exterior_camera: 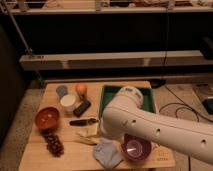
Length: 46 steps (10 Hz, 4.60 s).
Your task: Wipe purple bowl with eraser
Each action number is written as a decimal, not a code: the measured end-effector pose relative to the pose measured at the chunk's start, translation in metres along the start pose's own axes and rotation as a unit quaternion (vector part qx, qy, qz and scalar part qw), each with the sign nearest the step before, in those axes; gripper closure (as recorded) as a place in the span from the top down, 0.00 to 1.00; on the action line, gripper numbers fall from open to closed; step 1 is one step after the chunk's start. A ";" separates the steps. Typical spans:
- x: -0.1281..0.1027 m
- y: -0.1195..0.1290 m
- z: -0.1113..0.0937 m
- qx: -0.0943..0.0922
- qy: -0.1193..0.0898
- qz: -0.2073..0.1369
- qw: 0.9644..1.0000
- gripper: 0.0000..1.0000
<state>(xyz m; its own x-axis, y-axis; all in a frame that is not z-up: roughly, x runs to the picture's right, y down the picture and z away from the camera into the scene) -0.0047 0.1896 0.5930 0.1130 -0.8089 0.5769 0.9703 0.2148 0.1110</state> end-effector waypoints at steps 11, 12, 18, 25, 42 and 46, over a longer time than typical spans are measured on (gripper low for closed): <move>0.224 -0.052 0.085 -0.019 -0.010 0.030 0.999 0.80; 0.244 -0.061 0.092 -0.012 -0.010 0.041 0.999 0.80; 0.271 -0.100 0.123 0.011 -0.019 0.076 0.997 0.80; 0.243 -0.114 0.156 0.005 -0.049 0.062 0.997 0.80; 0.237 -0.100 0.186 0.003 -0.077 0.101 0.992 0.50; 0.238 -0.103 0.194 0.000 -0.083 0.101 0.991 0.50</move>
<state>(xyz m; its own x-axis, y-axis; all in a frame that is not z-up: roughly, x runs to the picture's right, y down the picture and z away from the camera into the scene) -0.1196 0.0813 0.8758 0.2693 -0.6478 0.7126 0.9314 0.3635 -0.0215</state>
